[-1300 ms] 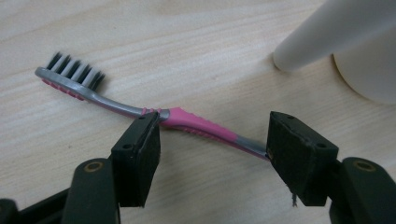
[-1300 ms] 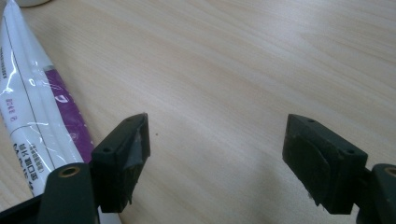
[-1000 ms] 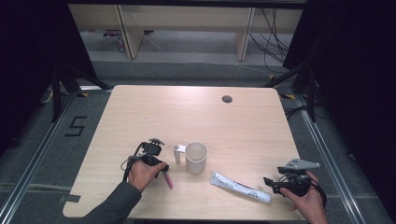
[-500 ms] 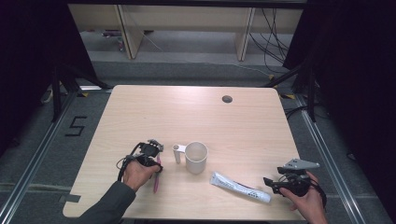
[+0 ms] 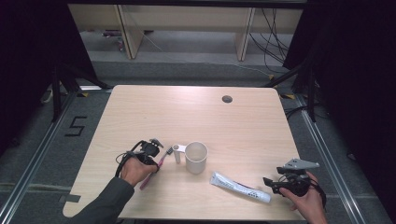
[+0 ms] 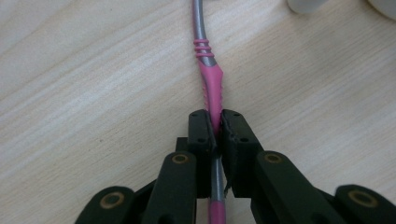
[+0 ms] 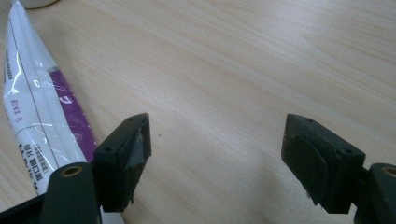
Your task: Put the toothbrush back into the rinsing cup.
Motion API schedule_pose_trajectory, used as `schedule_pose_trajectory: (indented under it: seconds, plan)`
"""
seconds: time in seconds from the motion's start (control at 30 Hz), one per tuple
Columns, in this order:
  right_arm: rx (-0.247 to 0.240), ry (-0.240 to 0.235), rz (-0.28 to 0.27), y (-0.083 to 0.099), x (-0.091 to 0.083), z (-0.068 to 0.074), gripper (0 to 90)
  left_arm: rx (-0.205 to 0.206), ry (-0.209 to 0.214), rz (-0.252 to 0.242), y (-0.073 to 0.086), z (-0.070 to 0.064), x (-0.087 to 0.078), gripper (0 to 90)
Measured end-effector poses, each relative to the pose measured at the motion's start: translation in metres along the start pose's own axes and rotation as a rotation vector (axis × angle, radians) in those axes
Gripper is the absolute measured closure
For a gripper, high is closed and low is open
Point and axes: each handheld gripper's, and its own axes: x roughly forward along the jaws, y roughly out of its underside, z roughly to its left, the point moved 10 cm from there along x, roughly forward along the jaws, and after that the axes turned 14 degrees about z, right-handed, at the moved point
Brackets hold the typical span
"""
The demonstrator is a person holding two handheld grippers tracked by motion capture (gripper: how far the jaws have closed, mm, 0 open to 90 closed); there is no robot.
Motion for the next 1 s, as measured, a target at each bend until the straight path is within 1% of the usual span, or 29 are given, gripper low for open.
schedule_pose_trajectory:
  seconds: [0.03,0.07,0.1,0.17,0.27,0.3,0.33,0.37,0.4,0.43,0.47,0.5,0.53,0.57,0.63,0.67,0.7,0.73,0.77,0.8,0.83,0.87,0.9,0.93,0.97,1.0]
  plan:
    - [0.003,-0.001,0.002,0.0001,0.0001,0.0004,24.9,-0.012,0.007,0.005,0.0001,-0.0017,0.0004,82.4]
    - [0.002,0.002,0.003,0.0003,0.0002,0.0003,24.9,0.008,0.0,0.014,-0.0001,-0.0008,0.0003,82.4]
    - [0.002,0.002,0.003,0.0003,0.0002,0.0003,24.9,0.012,-0.003,0.024,0.0005,-0.0011,0.0002,82.4]
    - [0.001,-0.003,0.008,0.0007,0.0003,0.0008,24.9,0.019,-0.011,0.025,-0.0003,-0.0017,0.0006,82.4]
    - [0.001,0.001,0.0,-0.0001,0.0004,0.0003,24.9,0.034,-0.019,0.041,-0.0006,-0.0025,0.0007,82.5]
    - [0.001,-0.002,0.006,0.0004,0.0004,0.0007,24.9,0.04,-0.021,0.049,-0.0007,-0.0032,0.0004,82.5]
    - [0.001,-0.002,0.006,0.0004,0.0004,0.0007,24.9,0.049,-0.027,0.062,-0.0002,-0.0034,0.0,82.5]
    - [-0.001,-0.005,0.006,0.0006,0.0004,0.001,24.9,0.055,-0.032,0.058,-0.0011,-0.004,0.0006,82.6]
    - [-0.001,-0.005,0.007,0.0007,0.0005,0.001,24.9,0.066,-0.04,0.072,-0.0006,-0.0038,0.0001,82.6]
    - [-0.005,-0.004,0.005,0.0005,0.0006,0.0008,24.9,0.067,-0.044,0.07,-0.0012,-0.0048,0.0004,82.6]
    - [-0.003,-0.005,0.006,0.0005,0.0007,0.001,24.9,0.082,-0.054,0.076,-0.0011,-0.0042,0.0003,82.6]
    - [-0.004,-0.005,0.006,0.0005,0.0007,0.0011,24.9,0.084,-0.057,0.083,-0.0009,-0.0049,0.0001,82.7]
    - [-0.018,0.004,0.003,0.0006,0.0014,-0.0001,24.9,0.088,-0.057,0.076,-0.0016,-0.0055,0.001,82.7]
    - [-0.011,0.0,0.009,0.0011,0.0012,0.0007,24.9,0.093,-0.059,0.081,-0.0015,-0.0057,0.0008,82.9]
    - [-0.025,0.004,0.0,0.0001,0.0014,-0.0001,24.9,0.107,-0.062,0.083,-0.0016,-0.0069,0.0012,83.2]
    - [-0.002,-0.006,0.014,0.0016,0.0014,0.0017,24.9,0.112,-0.067,0.084,-0.0015,-0.0071,0.0009,83.3]
    - [-0.055,0.003,-0.016,-0.0019,0.0025,-0.0013,24.9,0.121,-0.072,0.092,-0.0009,-0.0071,0.0005,83.3]
    - [-0.027,0.004,-0.005,-0.0005,0.0014,-0.0004,24.9,0.13,-0.071,0.096,-0.0005,-0.0073,0.0003,83.4]
    - [-0.027,0.004,-0.005,-0.0005,0.0014,-0.0004,24.9,0.139,-0.072,0.092,-0.0008,-0.0075,0.0001,83.4]
    - [-0.019,-0.002,-0.005,-0.0007,0.0008,0.0004,24.9,0.167,-0.081,0.092,-0.0012,-0.0063,0.0,83.4]
    - [-0.003,-0.007,0.002,-0.0001,0.0003,0.0015,24.9,0.157,-0.082,0.093,-0.0001,-0.0071,-0.0001,83.5]
    - [-0.002,-0.005,0.002,-0.0001,0.0003,0.0011,24.9,0.186,-0.096,0.092,-0.0008,-0.0047,-0.0015,83.5]
    - [0.0,0.001,-0.002,-0.0004,0.0003,0.0003,24.9,0.181,-0.087,0.086,-0.0008,-0.0052,-0.0027,83.6]
    - [0.0,0.001,-0.002,-0.0004,0.0003,0.0003,24.9,0.179,-0.091,0.072,-0.0013,-0.0041,-0.0044,83.6]
    - [-0.019,0.009,-0.015,-0.0013,0.001,-0.0015,24.9,0.178,-0.087,0.071,-0.0006,-0.0036,-0.0056,83.6]
    - [-0.019,0.01,-0.015,-0.0013,0.0008,-0.0016,24.9,0.178,-0.085,0.06,-0.001,-0.0026,-0.0079,83.6]
